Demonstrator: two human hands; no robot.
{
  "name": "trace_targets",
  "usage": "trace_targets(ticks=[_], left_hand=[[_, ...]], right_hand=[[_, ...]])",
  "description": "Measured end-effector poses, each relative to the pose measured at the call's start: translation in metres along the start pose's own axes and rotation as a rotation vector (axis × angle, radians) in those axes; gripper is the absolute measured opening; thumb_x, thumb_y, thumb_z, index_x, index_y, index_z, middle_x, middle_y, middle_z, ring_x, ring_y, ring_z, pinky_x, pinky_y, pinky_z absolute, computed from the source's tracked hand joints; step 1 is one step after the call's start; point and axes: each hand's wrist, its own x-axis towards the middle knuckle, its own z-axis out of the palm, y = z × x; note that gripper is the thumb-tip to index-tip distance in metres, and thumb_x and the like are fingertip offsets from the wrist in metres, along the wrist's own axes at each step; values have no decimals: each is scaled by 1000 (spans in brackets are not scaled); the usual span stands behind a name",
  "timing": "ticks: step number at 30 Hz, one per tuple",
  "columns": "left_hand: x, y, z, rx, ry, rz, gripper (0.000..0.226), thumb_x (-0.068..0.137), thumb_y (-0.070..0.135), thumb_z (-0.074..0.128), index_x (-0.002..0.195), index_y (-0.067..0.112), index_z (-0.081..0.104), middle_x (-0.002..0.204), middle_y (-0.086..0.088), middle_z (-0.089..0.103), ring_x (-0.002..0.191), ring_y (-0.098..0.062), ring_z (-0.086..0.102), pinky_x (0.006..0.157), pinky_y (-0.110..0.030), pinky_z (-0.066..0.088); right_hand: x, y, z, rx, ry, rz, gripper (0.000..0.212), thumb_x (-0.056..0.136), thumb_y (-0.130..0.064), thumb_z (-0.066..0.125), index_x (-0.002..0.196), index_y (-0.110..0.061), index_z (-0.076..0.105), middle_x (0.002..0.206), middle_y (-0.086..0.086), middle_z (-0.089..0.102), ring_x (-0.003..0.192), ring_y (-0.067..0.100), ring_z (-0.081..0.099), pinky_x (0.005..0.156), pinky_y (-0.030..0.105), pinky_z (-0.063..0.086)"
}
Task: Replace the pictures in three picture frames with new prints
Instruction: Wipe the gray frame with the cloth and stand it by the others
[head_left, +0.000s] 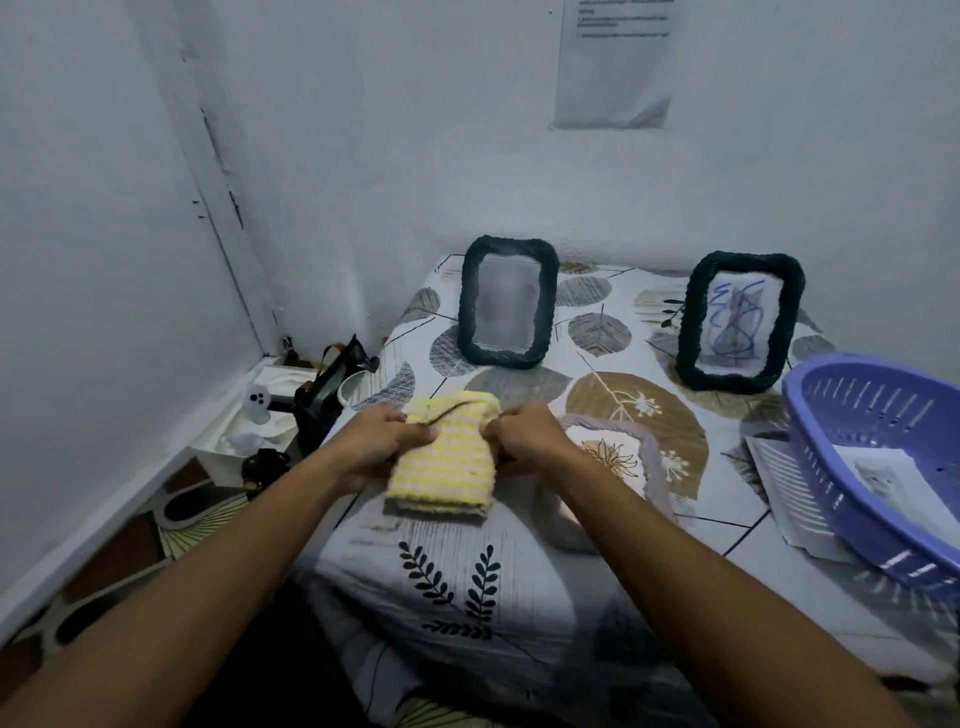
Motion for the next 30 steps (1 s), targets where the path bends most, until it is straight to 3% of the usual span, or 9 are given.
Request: trace_targets(ticks=[3,8,10,13,15,18,22,26,30], left_hand=[[9,-9,-13,217,98,30,32,76,12,78,64,11,48,50,1,49,40,-10,46,40,-18,34],[18,-10,-11,466,184,63,47,63,26,86,52,19,41,49,1,34,47,-16,34,50,-27,25],[18,-4,-5,637,232,59,45,64,29,84,51,18,43,48,1,38,50,-18,40,50,-27,27],[13,9,5,919,330,111,32,68,33,77,89,14,62,84,-4,58,84,-24,60,66,-27,44],[15,19,20,905,359,258,37,73,29,74,106,14,62,98,-7,62,95,-26,59,75,-30,46],[15,34,63,786,200,396,17,81,17,67,95,8,69,89,-10,69,82,-24,63,72,-29,49],[19,36,114,725,8,294,13,83,14,63,77,2,66,83,-24,70,70,-35,69,64,-44,59],[22,27,137,772,46,227,12,79,21,62,82,17,51,95,-14,62,80,-33,66,65,-36,55],[31,19,140,586,98,135,12,73,13,58,83,8,60,85,-15,67,73,-29,67,68,-40,59]], right_hand=[[11,5,17,-162,65,-46,34,83,-24,64,106,1,64,106,22,67,95,33,65,76,38,52],[4,5,21,-344,121,-104,25,84,-12,57,105,1,59,113,23,61,102,35,61,67,28,38],[2,5,19,-383,132,-126,23,84,-12,56,102,1,59,111,23,61,97,34,61,66,29,39],[-4,2,1,-358,115,-157,17,85,-12,58,91,3,63,88,22,69,72,31,67,62,36,55],[-9,0,-27,-286,138,-149,13,90,-8,56,83,0,63,74,20,69,58,27,69,61,42,61],[-11,7,-82,-263,257,-112,13,90,-3,52,85,2,64,76,20,68,63,31,70,59,42,60],[-18,36,-139,-374,332,8,12,89,-6,52,87,2,62,80,23,67,67,35,69,67,49,60],[-24,66,-155,-444,285,112,12,82,-10,56,89,-3,63,91,21,69,80,36,69,74,49,59],[-27,75,-146,-274,244,170,16,85,-3,50,79,3,63,66,17,64,47,26,60,46,29,53]])
